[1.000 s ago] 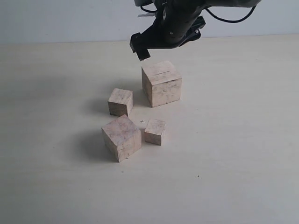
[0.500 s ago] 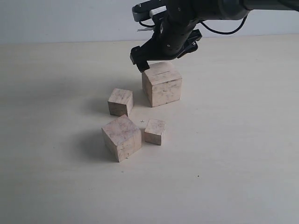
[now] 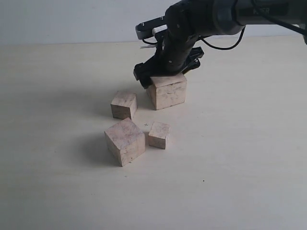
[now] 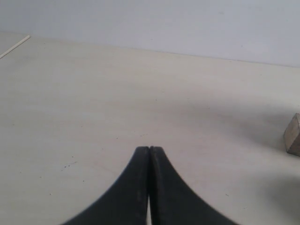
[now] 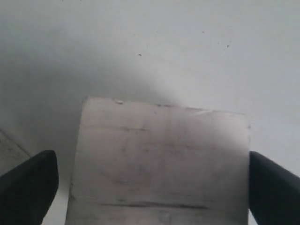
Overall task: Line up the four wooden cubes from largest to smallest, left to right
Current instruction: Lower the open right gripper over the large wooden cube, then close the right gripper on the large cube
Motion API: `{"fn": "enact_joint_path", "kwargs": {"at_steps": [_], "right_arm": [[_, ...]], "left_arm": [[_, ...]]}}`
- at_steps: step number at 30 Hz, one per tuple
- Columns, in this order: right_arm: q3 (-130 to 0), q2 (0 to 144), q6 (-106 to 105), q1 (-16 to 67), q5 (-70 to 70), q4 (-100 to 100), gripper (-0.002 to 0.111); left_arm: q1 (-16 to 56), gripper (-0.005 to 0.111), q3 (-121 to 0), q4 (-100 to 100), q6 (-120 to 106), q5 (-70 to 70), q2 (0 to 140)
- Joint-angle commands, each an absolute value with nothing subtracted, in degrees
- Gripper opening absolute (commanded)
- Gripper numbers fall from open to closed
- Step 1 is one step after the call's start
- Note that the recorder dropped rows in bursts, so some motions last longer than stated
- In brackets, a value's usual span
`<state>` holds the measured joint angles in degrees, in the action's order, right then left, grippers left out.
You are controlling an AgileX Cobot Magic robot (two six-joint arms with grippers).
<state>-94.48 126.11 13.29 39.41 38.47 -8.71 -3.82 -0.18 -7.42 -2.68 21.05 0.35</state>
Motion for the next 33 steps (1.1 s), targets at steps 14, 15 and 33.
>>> {"fn": "enact_joint_path", "kwargs": {"at_steps": [14,15,33], "right_arm": [[-94.83,126.88,13.04,39.32,39.24,-8.59,0.099],[-94.83,126.88,13.04,39.32,39.24,-8.59,0.096],[-97.84,120.64,8.84,39.32,41.61,-8.44,0.0]], "left_arm": [[-3.49,0.0,0.0,-7.32,-2.66,20.43,0.0],[-3.49,0.0,0.0,-7.32,-2.66,20.43,0.0],[-3.49,0.0,0.0,-7.32,-2.66,20.43,0.0]]}}
